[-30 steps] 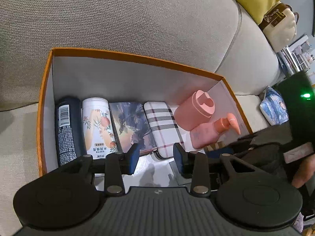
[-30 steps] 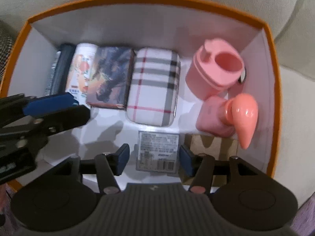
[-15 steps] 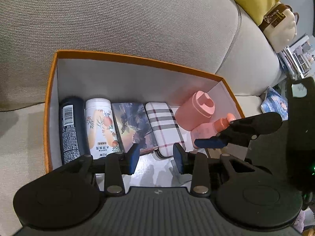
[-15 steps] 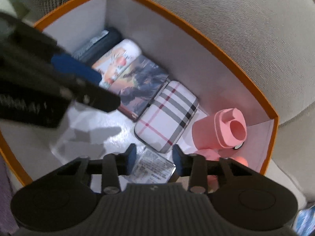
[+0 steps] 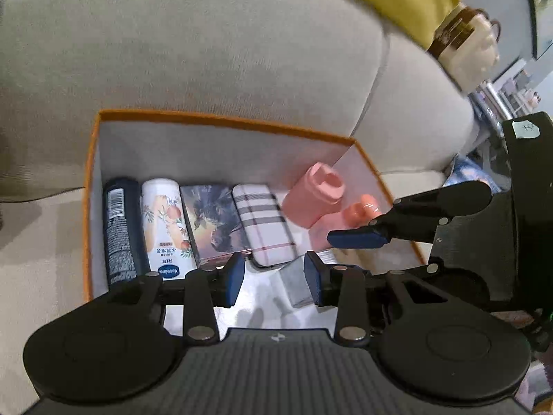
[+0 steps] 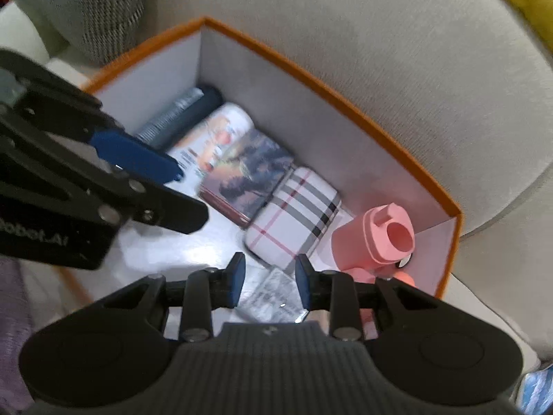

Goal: Organize rigid objects
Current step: 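Open both tools and withdraw them from the orange box, then move both tools down to the blue tin and yellow tape measure on the seat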

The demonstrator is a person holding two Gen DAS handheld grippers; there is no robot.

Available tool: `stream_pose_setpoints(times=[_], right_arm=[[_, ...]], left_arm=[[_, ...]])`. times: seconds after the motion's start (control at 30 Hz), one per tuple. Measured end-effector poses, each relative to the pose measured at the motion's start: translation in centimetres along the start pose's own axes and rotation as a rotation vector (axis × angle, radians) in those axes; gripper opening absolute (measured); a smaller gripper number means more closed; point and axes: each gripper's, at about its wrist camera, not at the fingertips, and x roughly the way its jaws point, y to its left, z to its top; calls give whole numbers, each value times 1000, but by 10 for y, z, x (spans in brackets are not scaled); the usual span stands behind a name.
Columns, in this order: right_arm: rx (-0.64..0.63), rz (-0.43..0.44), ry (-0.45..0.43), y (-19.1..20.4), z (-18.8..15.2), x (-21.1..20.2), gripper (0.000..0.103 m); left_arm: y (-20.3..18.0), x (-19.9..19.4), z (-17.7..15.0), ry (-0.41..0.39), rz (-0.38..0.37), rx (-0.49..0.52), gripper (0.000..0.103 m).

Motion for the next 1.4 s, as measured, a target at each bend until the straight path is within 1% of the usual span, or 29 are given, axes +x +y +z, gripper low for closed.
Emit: stream_pose_setpoints(times=[0.07,0.13,0.23,0.3,0.4,0.47,0.53,0.6,0.8,0.9,0.97,1.07,1.17,1.3,1.4], right_arm=[[27,7,-54,4,-6,-19,34],[58,27,-108,7,-13,-37,40],[90,52,-182,16,-29,-60,40],[110,58,-234,24,-44,-74,42],[165,76,-312,33,-70,-88,47],[229,94,-342,38,-89,-91,48],[296,103,-348,42,-105,-87,52],[364,115,-348,47,-120,-79,54],[554,123,-321,62,-157,-48,54],[593,135,-287,73,-169,-33,54],[606,153,-263,78,-173,-24,53],[638,165,-250,77,-175,-12,53],[670,175,-237,75,-174,-3,53],[691,177,-218,71,-177,6,53],[704,192,-199,68,-178,17,53]], left_arm=[[-11,-21,-12,-60,-6,12,46],[-22,-39,-24,-112,-16,30,46],[-32,-60,-43,-178,-17,29,52],[-34,-71,-57,-196,-4,23,52],[-36,-81,-79,-237,38,15,59],[-38,-79,-92,-213,76,32,59],[-37,-73,-104,-170,84,22,59],[-34,-70,-116,-153,77,-5,59],[-13,-54,-144,-123,49,-111,59],[-2,-48,-152,-104,48,-153,59],[3,-43,-154,-95,67,-170,59],[9,-36,-158,-78,80,-198,59],[12,-31,-160,-69,101,-197,59],[17,-26,-164,-67,100,-200,59],[18,-18,-163,-43,102,-202,59]])
